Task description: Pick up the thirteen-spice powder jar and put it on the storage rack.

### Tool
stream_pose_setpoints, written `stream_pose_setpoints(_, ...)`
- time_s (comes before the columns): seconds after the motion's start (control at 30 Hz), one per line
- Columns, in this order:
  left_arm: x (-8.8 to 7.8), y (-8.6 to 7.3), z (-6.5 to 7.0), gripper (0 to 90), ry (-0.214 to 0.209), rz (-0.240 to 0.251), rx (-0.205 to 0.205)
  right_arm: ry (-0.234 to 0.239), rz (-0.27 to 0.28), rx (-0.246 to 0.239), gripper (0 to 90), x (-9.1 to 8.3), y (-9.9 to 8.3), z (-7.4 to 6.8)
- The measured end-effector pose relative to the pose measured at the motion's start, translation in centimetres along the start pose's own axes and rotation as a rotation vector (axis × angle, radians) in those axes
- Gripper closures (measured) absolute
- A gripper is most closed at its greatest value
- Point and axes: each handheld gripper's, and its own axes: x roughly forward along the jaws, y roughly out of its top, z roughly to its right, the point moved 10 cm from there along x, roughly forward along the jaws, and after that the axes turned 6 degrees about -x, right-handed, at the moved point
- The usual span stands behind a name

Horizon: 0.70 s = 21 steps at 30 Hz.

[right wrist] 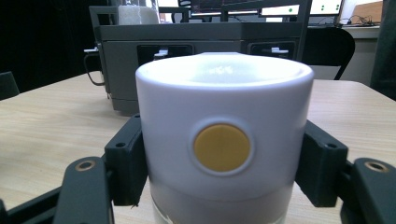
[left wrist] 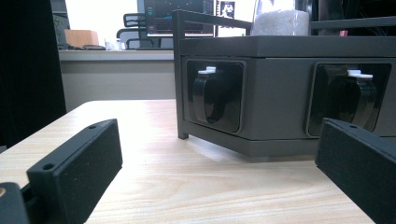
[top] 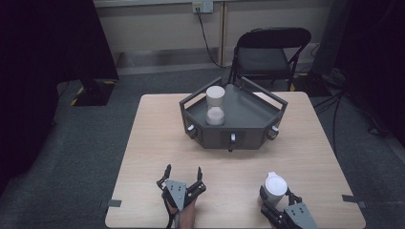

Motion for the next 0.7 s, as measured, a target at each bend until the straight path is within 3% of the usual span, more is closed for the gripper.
stream_pose_setpoints(0.7,0.0,0.0,0.0,0.1,0.0,0.0,0.0,0.036,-0.008,-0.001,29.9,0.1,0.83,0.75)
